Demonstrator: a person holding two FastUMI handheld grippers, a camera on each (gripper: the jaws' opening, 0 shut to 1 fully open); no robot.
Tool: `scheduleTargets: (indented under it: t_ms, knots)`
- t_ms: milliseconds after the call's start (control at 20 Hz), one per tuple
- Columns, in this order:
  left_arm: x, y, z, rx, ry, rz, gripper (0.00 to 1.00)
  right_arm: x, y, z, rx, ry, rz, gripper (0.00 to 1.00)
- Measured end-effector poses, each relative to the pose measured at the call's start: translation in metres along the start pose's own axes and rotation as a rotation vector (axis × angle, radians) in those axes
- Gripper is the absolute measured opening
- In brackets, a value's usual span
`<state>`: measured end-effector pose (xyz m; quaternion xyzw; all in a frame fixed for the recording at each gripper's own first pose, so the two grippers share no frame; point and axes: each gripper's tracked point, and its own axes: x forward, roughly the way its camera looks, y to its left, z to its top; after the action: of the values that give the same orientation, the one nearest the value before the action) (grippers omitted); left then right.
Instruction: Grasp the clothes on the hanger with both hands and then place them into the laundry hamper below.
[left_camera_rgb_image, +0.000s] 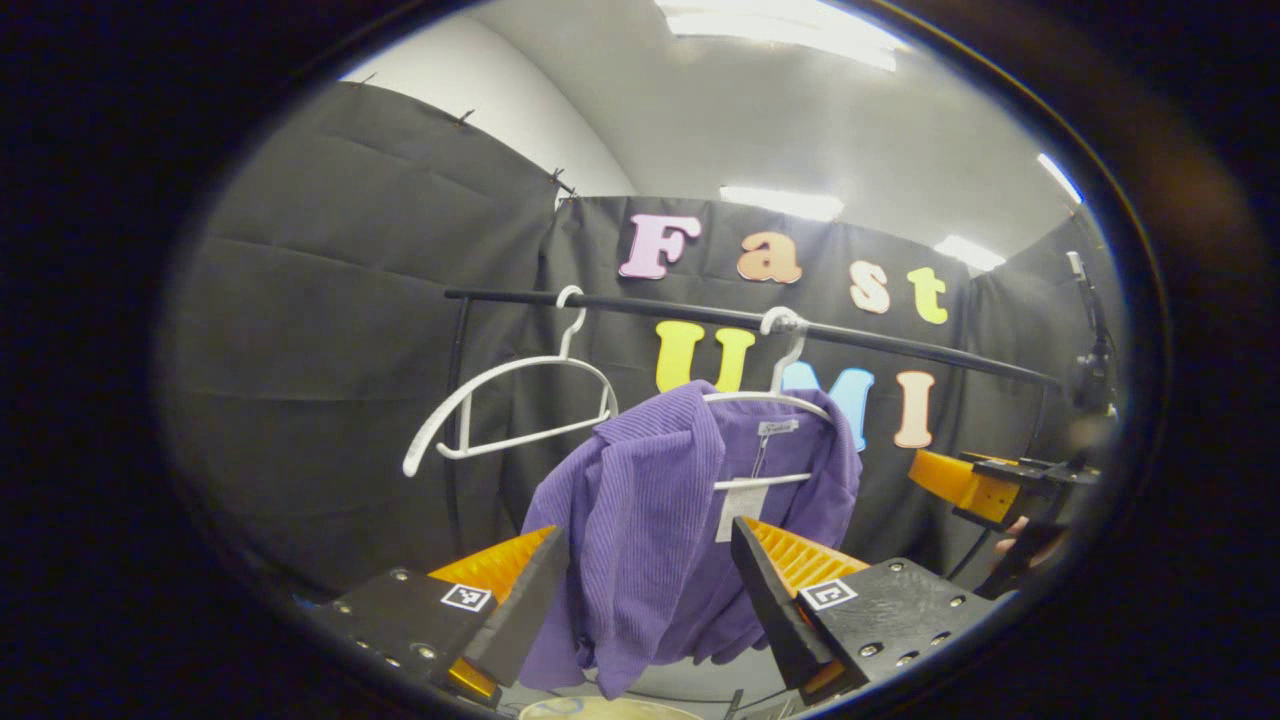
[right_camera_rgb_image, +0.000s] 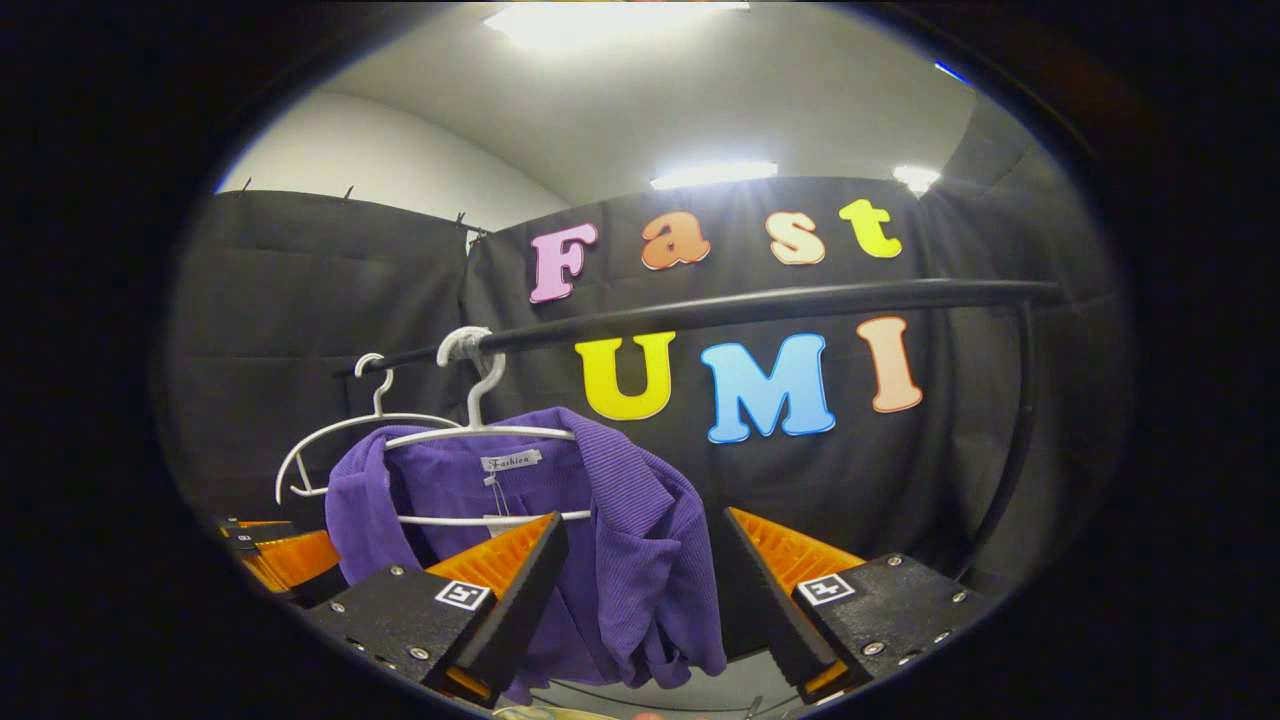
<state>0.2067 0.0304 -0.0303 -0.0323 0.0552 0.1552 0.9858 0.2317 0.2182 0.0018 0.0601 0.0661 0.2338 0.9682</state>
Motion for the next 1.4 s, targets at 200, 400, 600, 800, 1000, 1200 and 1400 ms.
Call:
scheduleTargets:
  t_ms: [200, 400, 600, 800, 1000, 1200, 1400]
  knots:
    - [0.041, -0.008, -0.010, 0.004, 0.010, 0.059, 0.99, 0.043, 0.004, -0.016, -0.032, 0.054, 0.062, 0.95]
    - [0.068, -0.010, -0.017, 0.019, 0.011, 0.123, 0.90, 0.070, 0.013, -0.030, -0.031, 0.086, 0.113, 0.95]
    - [0.080, -0.006, -0.020, 0.046, -0.005, 0.196, 0.99, 0.090, -0.004, -0.041, -0.053, 0.084, 0.075, 0.95]
    - [0.091, -0.005, -0.024, 0.088, -0.014, 0.259, 0.99, 0.106, -0.015, -0.054, -0.055, 0.084, 0.054, 0.95]
    - [0.103, -0.006, -0.021, 0.148, -0.025, 0.291, 0.99, 0.117, -0.023, -0.055, -0.060, 0.052, 0.048, 0.96]
    - [0.110, 0.003, -0.024, 0.171, -0.025, 0.349, 0.57, 0.120, -0.022, -0.055, -0.012, 0.023, 0.077, 0.84]
    - [0.103, 0.009, -0.017, 0.154, -0.068, 0.341, 0.29, 0.125, -0.014, -0.054, 0.040, 0.015, 0.106, 0.54]
